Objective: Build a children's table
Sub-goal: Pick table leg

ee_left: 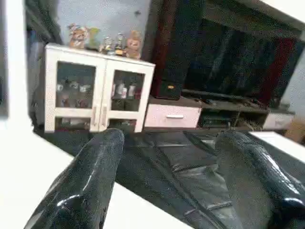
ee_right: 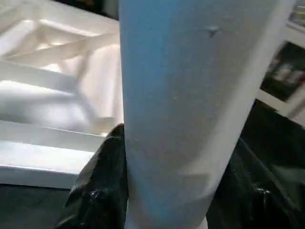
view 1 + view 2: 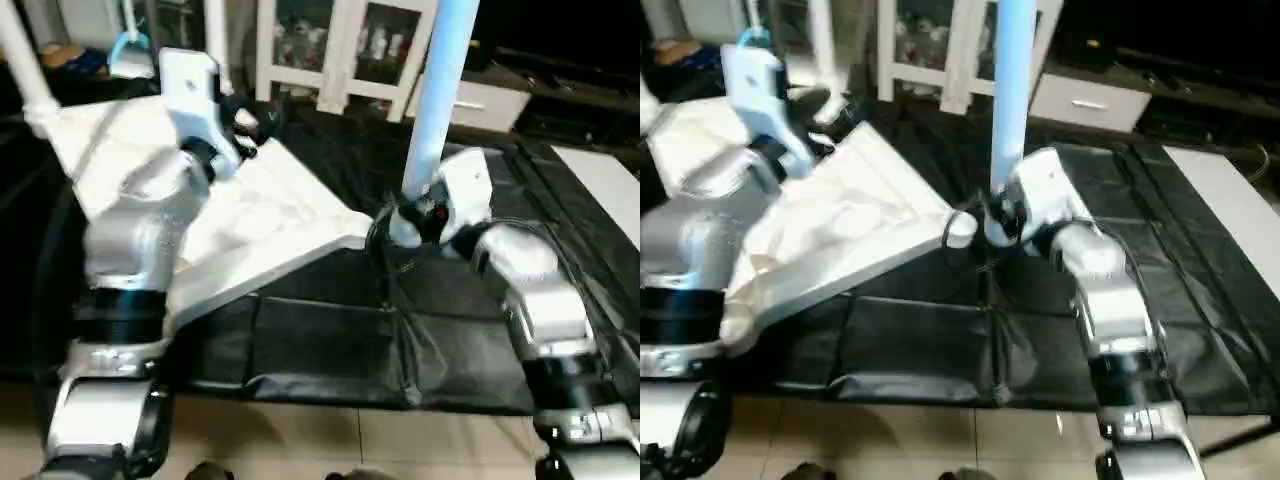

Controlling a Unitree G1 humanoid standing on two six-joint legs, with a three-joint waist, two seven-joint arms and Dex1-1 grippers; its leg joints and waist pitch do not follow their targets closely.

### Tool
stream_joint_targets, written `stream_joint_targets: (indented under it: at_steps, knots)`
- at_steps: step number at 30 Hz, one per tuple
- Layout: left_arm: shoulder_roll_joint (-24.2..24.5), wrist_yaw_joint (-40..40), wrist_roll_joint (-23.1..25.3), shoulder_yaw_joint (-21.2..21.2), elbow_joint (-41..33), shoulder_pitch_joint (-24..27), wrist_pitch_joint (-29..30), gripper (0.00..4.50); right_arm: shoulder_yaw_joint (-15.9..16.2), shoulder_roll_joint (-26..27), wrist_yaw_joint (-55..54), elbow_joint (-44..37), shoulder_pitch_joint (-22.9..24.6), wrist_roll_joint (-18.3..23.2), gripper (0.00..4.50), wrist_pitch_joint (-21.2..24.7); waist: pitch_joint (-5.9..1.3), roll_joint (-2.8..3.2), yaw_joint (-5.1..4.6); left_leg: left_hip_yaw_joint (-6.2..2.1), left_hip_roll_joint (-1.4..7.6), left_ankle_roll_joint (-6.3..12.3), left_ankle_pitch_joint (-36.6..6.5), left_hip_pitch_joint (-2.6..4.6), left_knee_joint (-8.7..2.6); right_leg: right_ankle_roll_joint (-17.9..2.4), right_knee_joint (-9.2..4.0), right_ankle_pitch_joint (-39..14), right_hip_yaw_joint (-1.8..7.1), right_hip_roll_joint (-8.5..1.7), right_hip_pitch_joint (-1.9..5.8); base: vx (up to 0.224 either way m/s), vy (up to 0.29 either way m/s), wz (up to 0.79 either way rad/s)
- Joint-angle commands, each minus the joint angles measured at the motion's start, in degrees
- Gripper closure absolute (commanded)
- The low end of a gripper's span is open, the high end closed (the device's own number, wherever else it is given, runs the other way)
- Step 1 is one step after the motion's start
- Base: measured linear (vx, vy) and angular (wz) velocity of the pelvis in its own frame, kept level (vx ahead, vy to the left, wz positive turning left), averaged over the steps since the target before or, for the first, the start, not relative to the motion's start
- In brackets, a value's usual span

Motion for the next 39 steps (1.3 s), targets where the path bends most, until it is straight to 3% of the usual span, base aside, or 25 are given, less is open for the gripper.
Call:
stream_joint_targets:
  at_steps: [1,2,4,5,7,8,9,12,14,18,19,22,23,24,25,26,27,28,29,30,33,36,39]
  knots:
    - [-1.1,-0.8,-0.6,-3.1,-0.9,-2.3,-0.7,1.02,-0.4,-0.8,0.2,-1.3,-0.2,0.5,2.64,-0.6,-4.62,1.16,-0.1,-0.67,1.13,-4.23,-14.6,2.55,-4.72,-7.0,-3.86,-13.3,1.43,-2.15,1.98,0.0,0.0,0.0]
    - [-2.8,-2.5,-2.4,-3.3,-2.4,-3.3,-0.3,1.02,0.1,-0.7,-0.1,-1.5,0.1,0.3,2.64,-0.7,-4.58,1.93,0.16,-0.56,1.06,-4.23,-13.9,2.48,-4.68,-7.9,-3.54,-11.6,1.63,-2.3,2.21,0.0,0.0,0.0]
    - [-4.8,-4.8,-2.6,-3.6,-3.4,-4.5,-0.9,1.02,0.3,-0.6,-0.2,-1.7,0.4,0.0,2.64,-0.7,-4.73,1.32,0.13,-0.4,0.94,-3.77,-11.8,1.96,-4.64,-8.6,-3.46,-8.9,1.61,-2.22,2.78,0.0,0.0,0.0]
    - [-6.0,-7.0,-3.0,-4.0,-5.0,-5.2,-1.1,1.02,0.3,-0.6,0.0,-1.9,0.8,-0.2,2.64,-0.8,-4.83,1.48,0.21,-0.39,0.91,-3.48,-11.2,1.89,-4.53,-8.7,-3.32,-8.1,1.66,-2.29,2.96,0.0,0.0,0.0]
    - [-6.3,-8.2,-3.7,-4.2,-6.3,-5.4,-0.9,1.02,0.3,-0.6,0.0,-2.0,1.1,-0.3,2.64,-0.7,-4.81,1.26,0.22,-0.32,0.87,-3.03,-10.8,1.8,-4.5,-8.8,-3.37,-7.9,1.68,-2.27,3.12,0.0,0.0,0.0]
    - [-7.2,-11.8,-7.7,-4.0,-10.8,-5.5,0.3,1.02,0.2,-0.8,0.1,-2.3,1.6,-0.8,2.64,-0.7,-4.8,1.4,0.27,-0.32,0.83,-2.92,-10.8,1.79,-4.48,-8.8,-3.31,-8.3,1.71,-2.31,3.24,0.0,0.0,0.0]
    - [-7.2,-12.2,-8.2,-4.1,-11.4,-5.5,0.3,1.02,0.2,-0.8,0.1,-2.3,1.7,-0.8,2.64,-0.7,-4.76,1.31,0.2,-0.42,0.91,-3.03,-10.7,1.63,-4.58,-8.7,-3.31,-8.9,1.68,-2.37,3.42,0.0,0.0,0.0]
    - [-7.1,-15.1,-13.0,-4.4,-15.7,-5.3,0.9,1.02,0.1,-1.1,-0.3,-2.0,1.7,-0.9,2.64,-0.8,-4.56,1.34,-0.1,-0.35,1.04,-3.25,-12.9,1.83,-4.63,-8.8,-3.66,-11.1,1.67,-2.23,3.11,0.0,0.0,0.0]
    - [-7.0,-15.9,-15.9,-4.5,-17.7,-5.3,2.3,1.02,0.3,-1.5,-0.7,-1.6,1.5,-0.8,2.64,-1.0,-4.35,1.32,-0.28,-0.4,0.99,-3.73,-15.2,2.08,-4.6,-8.1,-3.99,-15.5,1.63,-2.11,2.75,0.0,0.0,0.0]
    - [-6.9,-16.1,-13.0,-3.0,-14.8,-5.1,0.6,1.02,0.2,-1.6,-1.1,-1.1,1.1,-0.9,2.64,-1.3,-4.06,1.4,-0.57,-0.49,0.97,-4.11,-18.7,2.25,-4.69,-6.1,-4.73,-20.5,1.53,-1.87,2.26,0.0,0.0,0.0]
    - [-6.6,-13.8,-10.2,-1.2,-11.4,-5.4,-1.0,1.02,-0.7,-1.3,-1.7,-0.7,0.7,-0.6,2.64,-1.4,-4.04,1.4,-0.66,-0.68,0.82,-4.3,-19.6,2.1,-4.75,-4.4,-5.07,-23.2,1.4,-1.86,2.26,0.0,0.0,0.0]
    - [-6.4,-12.5,-9.0,-0.4,-9.8,-5.6,-1.6,1.02,-1.2,-1.1,-2.1,-0.5,0.4,-0.4,2.64,-1.4,-4.11,1.4,-0.82,-0.95,0.68,-4.54,-20.3,2.06,-4.68,-2.4,-5.44,-26.5,1.2,-2.0,2.21,0.0,0.0,0.0]
    - [-3.3,-8.7,-3.2,0.4,-4.0,-5.2,-4.3,1.02,-6.4,0.1,-4.0,1.3,-1.3,3.6,2.64,-0.1,-4.21,1.47,-0.89,-1.1,0.7,-4.66,-20.4,2.03,-4.71,-2.1,-5.45,-26.6,1.08,-2.02,2.19,0.0,0.0,0.0]
    - [-1.1,-7.8,-0.1,-0.4,-1.4,-4.2,-5.2,1.02,-9.6,0.4,-4.7,2.6,-2.4,6.3,2.64,1.2,-4.16,1.82,-1.01,-1.15,0.7,-4.65,-21.0,2.12,-4.8,-2.1,-5.52,-26.6,1.07,-1.91,1.98,0.0,0.0,0.0]
    - [0.4,-7.9,1.5,-1.6,-0.2,-3.4,-5.9,0.85,-11.3,0.4,-4.9,3.6,-3.1,7.8,2.64,2.1,-4.24,1.78,-1.41,-1.28,0.43,-4.48,-22.7,2.29,-4.64,-1.3,-5.58,-28.0,0.86,-1.68,1.69,0.0,0.0,0.0]
    - [2.8,-8.5,4.3,-4.1,1.3,-1.9,-6.9,0.74,-14.0,0.2,-4.9,5.3,-4.2,10.2,2.64,3.4,-4.4,1.89,-1.44,-1.5,0.36,-4.55,-21.8,2.07,-4.82,-0.7,-5.38,-28.1,0.75,-1.74,2.21,0.0,0.0,0.0]
    - [5.0,-9.6,6.7,-7.2,1.9,-0.2,-7.6,0.67,-16.0,-0.4,-4.6,6.9,-5.0,12.0,2.64,4.7,-4.46,2.13,-1.44,-1.52,0.45,-4.52,-21.0,2.05,-4.94,-0.8,-5.37,-27.1,0.85,-1.83,2.26,0.0,0.0,0.0]
    - [5.3,-10.5,6.9,-8.2,2.2,0.5,-7.8,0.67,-16.5,-1.0,-4.2,7.8,-5.3,12.4,2.64,4.9,-4.41,2.53,-1.54,-1.42,0.72,-4.67,-20.7,2.32,-5.02,-2.1,-5.17,-24.8,1.02,-1.78,1.95,0.0,0.0,0.0]
    - [5.5,-12.5,7.1,-10.8,3.2,2.5,-8.1,0.54,-17.3,-3.0,-2.9,10.4,-5.9,12.7,2.64,4.8,-4.53,3.02,-1.27,-1.05,0.77,-4.92,-20.0,2.86,-4.83,-5.0,-4.89,-20.3,1.15,-1.74,1.68,0.0,0.0,0.0]
    - [4.6,-13.6,6.8,-11.8,4.1,3.6,-7.9,0.54,-17.5,-4.1,-2.5,11.5,-6.1,12.5,2.64,4.5,-4.53,3.02,-1.27,-1.05,0.77,-4.92,-20.0,2.86,-4.83,-5.0,-4.89,-20.3,1.15,-1.74,1.68,0.0,0.0,0.0]
    - [2.2,-14.8,8.1,-13.9,8.7,4.6,-9.1,0.25,-19.0,-5.8,-2.8,12.6,-6.6,13.1,2.64,4.6,-5.02,2.98,-0.51,-0.46,0.75,-3.96,-16.3,2.42,-4.68,-8.9,-4.19,-13.3,1.48,-1.88,2.36,0.0,0.0,0.0]
    - [0.8,-15.6,10.3,-15.1,13.4,4.2,-11.7,0.25,-20.1,-5.9,-3.2,12.2,-6.7,13.8,2.64,5.1,-5.07,2.53,-0.54,-0.39,0.59,-2.56,-14.0,1.73,-4.64,-8.9,-4.33,-12.9,1.48,-2.11,3.06,0.0,0.0,0.0]
    - [-0.4,-15.7,14.0,-17.8,20.0,3.3,-15.1,0.25,-20.5,-6.2,-3.2,10.9,-6.0,14.1,2.64,6.4,-5.15,2.37,-0.65,-0.4,0.6,-2.0,-12.5,1.71,-4.58,-8.3,-4.37,-13.4,1.51,-2.18,3.3,0.0,0.0,0.0]
